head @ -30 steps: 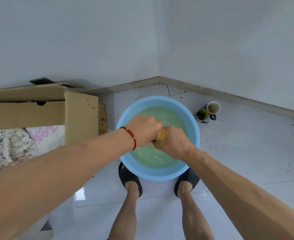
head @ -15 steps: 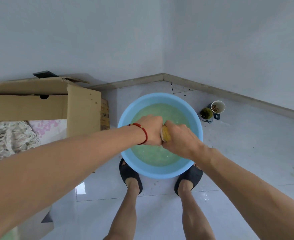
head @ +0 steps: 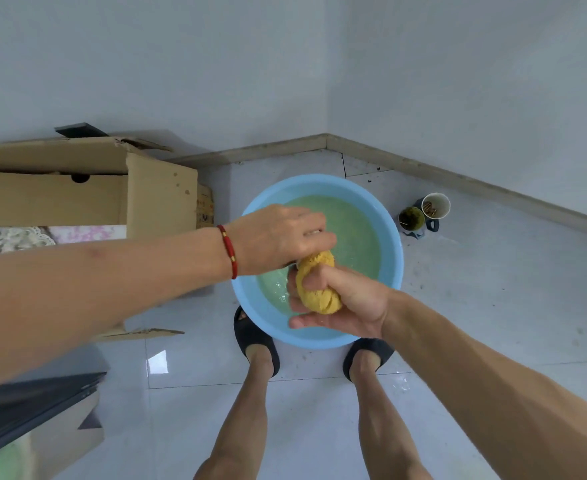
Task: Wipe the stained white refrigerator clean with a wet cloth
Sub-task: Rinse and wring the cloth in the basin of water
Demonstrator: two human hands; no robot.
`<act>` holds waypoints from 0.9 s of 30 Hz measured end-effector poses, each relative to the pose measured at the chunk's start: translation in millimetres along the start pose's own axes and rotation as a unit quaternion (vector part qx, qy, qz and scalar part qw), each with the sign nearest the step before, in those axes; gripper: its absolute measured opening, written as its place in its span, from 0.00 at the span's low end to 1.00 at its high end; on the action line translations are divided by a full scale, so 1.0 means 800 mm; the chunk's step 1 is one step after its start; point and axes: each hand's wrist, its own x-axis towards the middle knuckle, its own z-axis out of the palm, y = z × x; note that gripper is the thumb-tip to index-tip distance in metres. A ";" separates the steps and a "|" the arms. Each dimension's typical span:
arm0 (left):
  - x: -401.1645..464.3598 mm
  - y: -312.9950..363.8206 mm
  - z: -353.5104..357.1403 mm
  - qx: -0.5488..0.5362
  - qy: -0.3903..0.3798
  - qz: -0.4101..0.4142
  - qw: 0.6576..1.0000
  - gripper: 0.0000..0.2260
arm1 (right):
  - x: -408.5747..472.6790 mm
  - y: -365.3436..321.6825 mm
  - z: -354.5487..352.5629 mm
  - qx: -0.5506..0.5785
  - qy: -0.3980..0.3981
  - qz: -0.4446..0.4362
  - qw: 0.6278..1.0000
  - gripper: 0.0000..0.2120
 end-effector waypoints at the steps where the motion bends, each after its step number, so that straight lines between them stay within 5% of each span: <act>1: 0.000 -0.004 -0.003 -0.005 0.000 0.009 1.000 0.08 | 0.003 0.003 0.011 0.044 -0.004 -0.023 0.999 0.09; 5: 0.002 -0.013 -0.013 0.005 -0.008 0.054 0.999 0.07 | 0.006 0.008 0.022 0.086 -0.024 -0.056 0.994 0.21; 11: 0.012 -0.017 -0.028 -0.040 -0.044 0.045 0.997 0.04 | -0.009 -0.027 0.007 -0.087 -0.015 0.009 0.996 0.07; 14: 0.020 -0.011 -0.028 -0.031 -0.087 -0.001 0.996 0.06 | -0.002 -0.037 0.000 -0.254 0.081 0.055 0.962 0.08; 16: 0.026 0.002 -0.026 0.029 -0.161 -0.091 0.982 0.08 | 0.010 -0.039 -0.003 -0.381 0.170 0.038 0.908 0.07; 18: 0.031 0.018 -0.018 0.043 -0.249 -0.207 0.945 0.07 | 0.020 -0.038 -0.007 -0.548 0.237 0.010 0.802 0.07; 20: 0.030 0.022 -0.002 -0.023 -0.250 -0.303 0.919 0.05 | 0.028 -0.036 -0.014 -0.667 0.264 -0.007 0.697 0.05; 27: 0.014 0.037 0.030 -0.262 -0.198 -0.478 0.815 0.09 | 0.035 -0.041 -0.030 -0.829 0.185 -0.033 0.527 0.14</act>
